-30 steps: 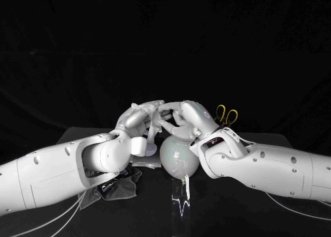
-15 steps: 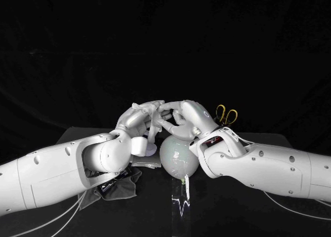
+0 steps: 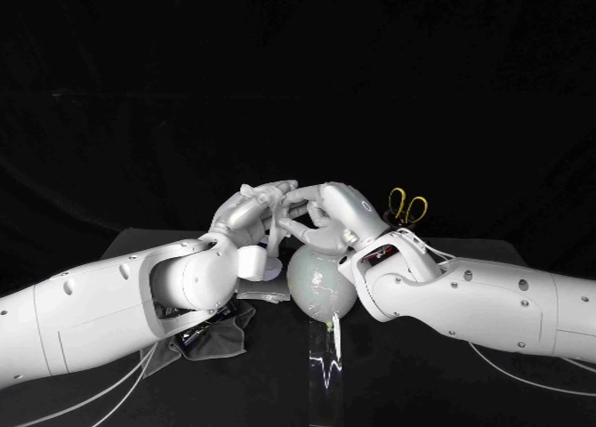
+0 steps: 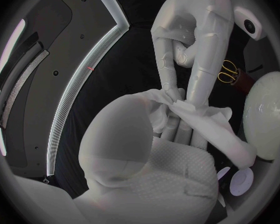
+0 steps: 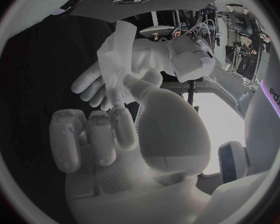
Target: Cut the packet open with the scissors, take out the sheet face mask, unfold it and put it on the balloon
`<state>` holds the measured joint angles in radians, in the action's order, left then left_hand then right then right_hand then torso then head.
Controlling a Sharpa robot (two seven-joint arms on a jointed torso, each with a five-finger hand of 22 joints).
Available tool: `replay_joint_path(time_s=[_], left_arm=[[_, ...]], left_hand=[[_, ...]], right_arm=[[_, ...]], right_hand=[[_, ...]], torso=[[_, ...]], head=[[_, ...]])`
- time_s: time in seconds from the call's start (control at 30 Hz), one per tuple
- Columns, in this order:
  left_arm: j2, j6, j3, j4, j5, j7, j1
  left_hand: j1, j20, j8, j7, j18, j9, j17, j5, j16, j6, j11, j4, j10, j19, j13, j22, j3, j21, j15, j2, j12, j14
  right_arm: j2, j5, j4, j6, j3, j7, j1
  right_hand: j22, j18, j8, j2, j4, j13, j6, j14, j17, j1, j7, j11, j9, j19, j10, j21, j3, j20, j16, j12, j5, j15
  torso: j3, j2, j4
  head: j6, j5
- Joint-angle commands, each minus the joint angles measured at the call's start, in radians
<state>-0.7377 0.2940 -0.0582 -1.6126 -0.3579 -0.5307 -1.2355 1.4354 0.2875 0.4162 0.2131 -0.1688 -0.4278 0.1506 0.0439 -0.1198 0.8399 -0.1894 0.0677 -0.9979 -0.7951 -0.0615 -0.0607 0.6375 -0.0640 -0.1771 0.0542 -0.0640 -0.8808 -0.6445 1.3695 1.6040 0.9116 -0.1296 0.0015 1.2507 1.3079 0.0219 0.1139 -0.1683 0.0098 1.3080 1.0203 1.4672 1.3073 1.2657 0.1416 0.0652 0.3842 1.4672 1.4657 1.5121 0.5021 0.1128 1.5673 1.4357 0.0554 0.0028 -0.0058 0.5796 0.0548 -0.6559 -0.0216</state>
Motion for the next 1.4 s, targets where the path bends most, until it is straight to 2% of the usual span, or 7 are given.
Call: replay_joint_path(time_s=[0.03, 0.4, 0.8, 1.4], left_arm=[[0.004, 0.001, 0.002, 0.002, 0.002, -0.013, -0.001], [0.005, 0.007, 0.002, 0.007, 0.003, -0.017, -0.001], [0.003, 0.007, 0.002, 0.015, 0.005, -0.023, -0.001], [0.003, 0.001, 0.002, 0.018, 0.006, -0.028, -0.001]], left_hand=[[0.001, 0.001, 0.004, 0.008, -0.009, -0.001, -0.001, 0.004, 0.004, 0.01, 0.003, 0.0, -0.012, 0.005, -0.002, 0.0, 0.001, 0.003, 0.006, -0.008, -0.002, 0.0], [0.002, 0.001, 0.007, 0.003, -0.01, -0.001, -0.001, 0.004, 0.005, 0.019, 0.008, 0.0, -0.026, 0.009, -0.001, 0.0, 0.003, 0.002, 0.009, -0.009, -0.002, -0.002], [0.002, 0.001, 0.008, 0.002, -0.01, -0.001, -0.001, 0.004, 0.005, 0.02, 0.008, -0.001, -0.028, 0.01, -0.001, 0.0, 0.004, 0.002, 0.009, -0.009, -0.002, -0.003], [0.003, 0.001, 0.008, 0.001, -0.01, 0.0, -0.001, 0.004, 0.005, 0.022, 0.01, -0.001, -0.031, 0.012, -0.001, 0.0, 0.006, 0.002, 0.01, -0.009, -0.002, -0.003]], right_arm=[[0.0, 0.007, 0.007, -0.049, 0.0, 0.003, 0.001], [-0.011, 0.013, 0.024, -0.092, -0.004, 0.002, 0.001], [-0.048, -0.005, 0.073, -0.134, -0.008, 0.002, 0.001], [-0.098, -0.105, 0.161, -0.21, -0.018, 0.037, 0.001]], right_hand=[[0.244, -0.008, 0.004, 0.002, 0.0, 0.181, 0.01, 0.104, 0.263, -0.008, -0.001, -0.006, 0.002, 0.073, 0.036, 0.005, -0.005, -0.01, 0.003, 0.008, -0.006, -0.009], [0.247, -0.01, 0.022, 0.01, -0.002, 0.188, 0.043, 0.104, 0.263, -0.001, -0.016, -0.019, 0.006, 0.077, 0.043, 0.012, -0.011, -0.02, 0.003, 0.02, -0.006, -0.02], [0.249, -0.011, 0.046, 0.02, -0.008, 0.196, 0.076, 0.104, 0.263, 0.009, -0.033, -0.033, 0.015, 0.081, 0.05, 0.019, -0.014, -0.03, 0.003, 0.032, -0.006, -0.032], [0.248, -0.011, 0.047, 0.018, -0.007, 0.194, 0.071, 0.104, 0.263, 0.006, -0.033, -0.035, 0.015, 0.079, 0.048, 0.017, -0.019, -0.034, 0.003, 0.029, -0.006, -0.035]], torso=[[-0.0001, 0.0, -0.0001], [-0.0003, 0.001, 0.0001], [-0.0001, 0.0, -0.0005], [-0.0004, 0.0, 0.0001]], head=[[-0.001, 0.0], [-0.002, 0.001], [-0.005, 0.002], [-0.007, 0.008]])
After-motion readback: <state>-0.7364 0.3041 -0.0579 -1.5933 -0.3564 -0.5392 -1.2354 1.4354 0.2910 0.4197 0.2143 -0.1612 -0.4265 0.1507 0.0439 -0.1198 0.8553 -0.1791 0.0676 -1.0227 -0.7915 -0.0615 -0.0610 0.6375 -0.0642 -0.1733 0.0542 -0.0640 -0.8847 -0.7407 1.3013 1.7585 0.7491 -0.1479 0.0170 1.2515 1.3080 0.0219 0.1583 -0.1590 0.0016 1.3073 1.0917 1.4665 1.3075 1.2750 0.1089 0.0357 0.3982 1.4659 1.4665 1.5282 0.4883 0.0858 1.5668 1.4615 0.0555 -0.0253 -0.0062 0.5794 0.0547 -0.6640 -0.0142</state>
